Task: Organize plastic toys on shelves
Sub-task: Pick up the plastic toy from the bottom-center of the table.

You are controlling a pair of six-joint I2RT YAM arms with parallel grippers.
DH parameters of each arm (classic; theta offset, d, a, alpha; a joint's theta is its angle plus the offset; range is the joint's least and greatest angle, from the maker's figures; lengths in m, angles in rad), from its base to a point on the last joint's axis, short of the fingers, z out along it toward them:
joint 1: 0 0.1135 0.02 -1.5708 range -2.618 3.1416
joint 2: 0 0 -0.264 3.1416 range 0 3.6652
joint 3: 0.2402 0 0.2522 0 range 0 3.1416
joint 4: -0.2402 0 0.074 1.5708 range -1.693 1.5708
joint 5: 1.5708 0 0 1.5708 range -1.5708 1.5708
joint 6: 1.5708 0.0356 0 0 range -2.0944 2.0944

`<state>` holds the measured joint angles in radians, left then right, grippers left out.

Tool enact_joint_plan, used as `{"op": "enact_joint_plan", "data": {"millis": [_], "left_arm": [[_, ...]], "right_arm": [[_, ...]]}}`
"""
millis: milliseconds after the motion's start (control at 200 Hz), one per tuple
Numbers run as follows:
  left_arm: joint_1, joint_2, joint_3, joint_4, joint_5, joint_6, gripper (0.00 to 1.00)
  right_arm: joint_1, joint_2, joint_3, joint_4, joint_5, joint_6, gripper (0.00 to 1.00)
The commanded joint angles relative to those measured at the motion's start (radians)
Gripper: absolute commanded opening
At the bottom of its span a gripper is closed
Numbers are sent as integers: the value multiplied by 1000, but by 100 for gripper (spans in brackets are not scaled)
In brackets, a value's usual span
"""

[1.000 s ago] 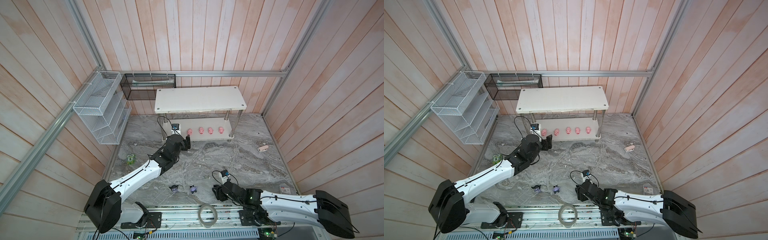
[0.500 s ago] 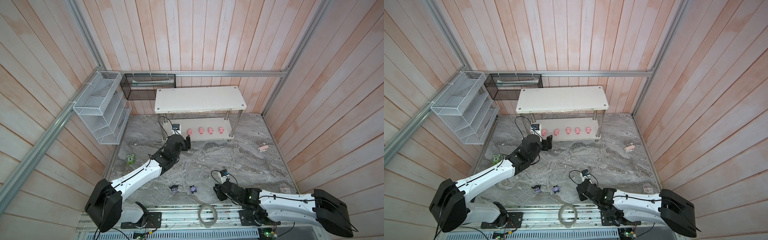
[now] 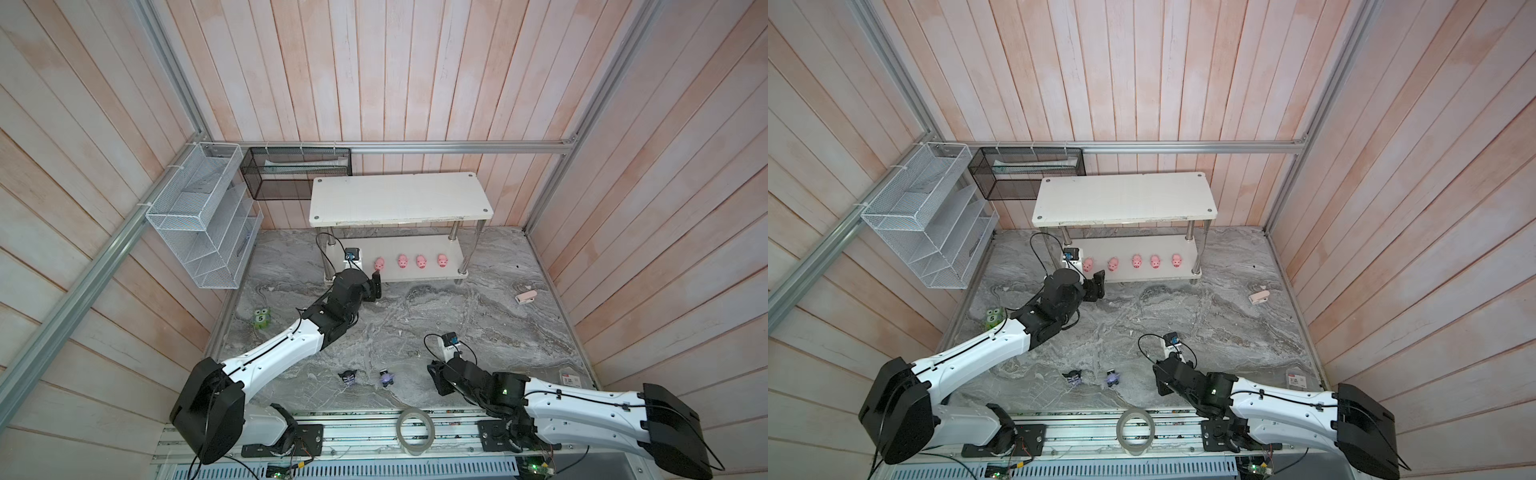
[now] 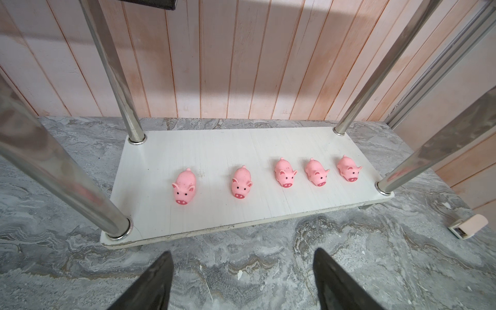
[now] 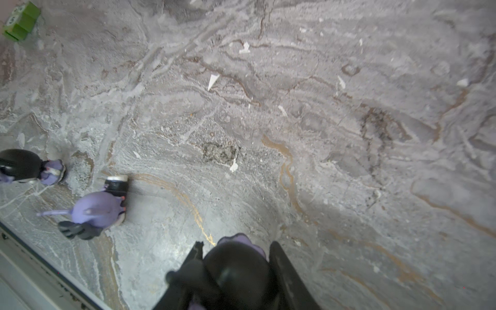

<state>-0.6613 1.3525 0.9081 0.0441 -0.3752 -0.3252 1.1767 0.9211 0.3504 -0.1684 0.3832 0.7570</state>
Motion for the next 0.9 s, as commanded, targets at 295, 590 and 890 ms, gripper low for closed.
{"op": "enact_joint_plan", "data": {"millis": [295,590,890], "left_arm": [[4,-118,-43,-67,34,-12,82],[7,-178,-100,-121,42,-36,82],[6,-238,-163,-147,77,-78,82]], "right_arm": [[-278,22,379,-124,-121,-300,32],[-474,232,799,-202,-272,-576,32],[-654,387,1150,-273,-425,-713,32]]}}
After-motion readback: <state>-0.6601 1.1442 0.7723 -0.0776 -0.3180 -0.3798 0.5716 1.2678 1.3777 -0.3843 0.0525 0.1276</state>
